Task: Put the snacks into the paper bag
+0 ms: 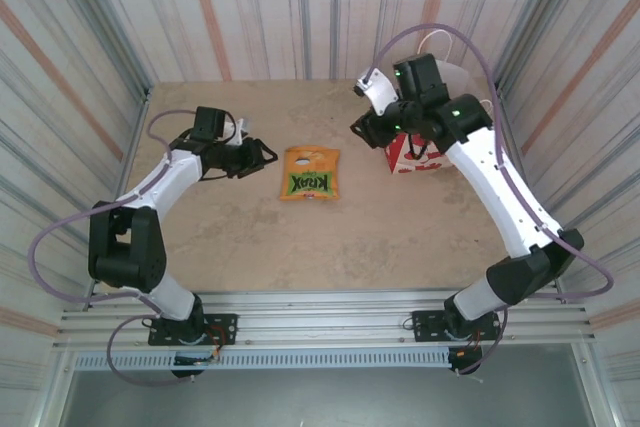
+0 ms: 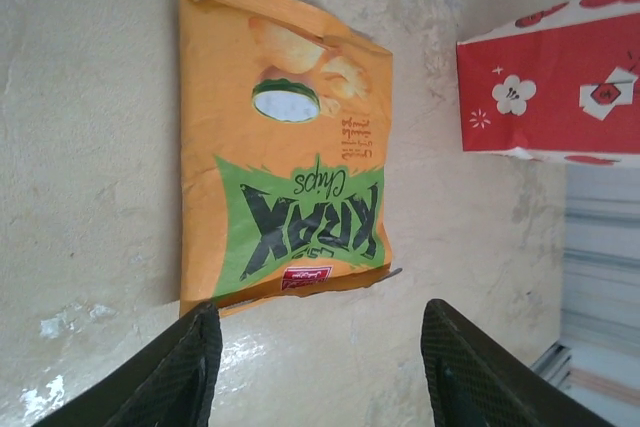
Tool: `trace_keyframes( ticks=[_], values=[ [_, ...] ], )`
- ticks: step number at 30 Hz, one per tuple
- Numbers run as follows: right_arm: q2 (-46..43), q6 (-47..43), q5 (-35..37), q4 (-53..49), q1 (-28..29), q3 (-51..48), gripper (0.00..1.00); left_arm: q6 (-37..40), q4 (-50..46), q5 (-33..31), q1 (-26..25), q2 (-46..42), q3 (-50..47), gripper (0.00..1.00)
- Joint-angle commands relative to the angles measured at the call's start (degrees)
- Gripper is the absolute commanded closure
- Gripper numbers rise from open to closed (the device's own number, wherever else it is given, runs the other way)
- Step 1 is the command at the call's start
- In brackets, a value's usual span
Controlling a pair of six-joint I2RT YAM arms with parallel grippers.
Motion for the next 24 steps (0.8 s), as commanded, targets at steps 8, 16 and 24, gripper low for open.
trace_keyframes(
  ticks=[8, 16, 24],
  values=[
    [14.3, 27.94, 1.91, -2.39, 7.38, 2.49, 0.28, -2.66, 4.2, 4.2, 0.54, 7.93, -0.2, 0.46],
    [26.4, 36.53, 3.63, -4.0, 8.38, 7.23, 0.2, -2.41, 5.27, 4.43, 0.55, 13.86, 1.43, 0.47],
    [36.51, 37.37, 6.17, -6.66, 8.09, 11.78, 0.21, -2.3, 5.21, 4.67, 0.48, 17.42, 2.9, 0.47]
  ],
)
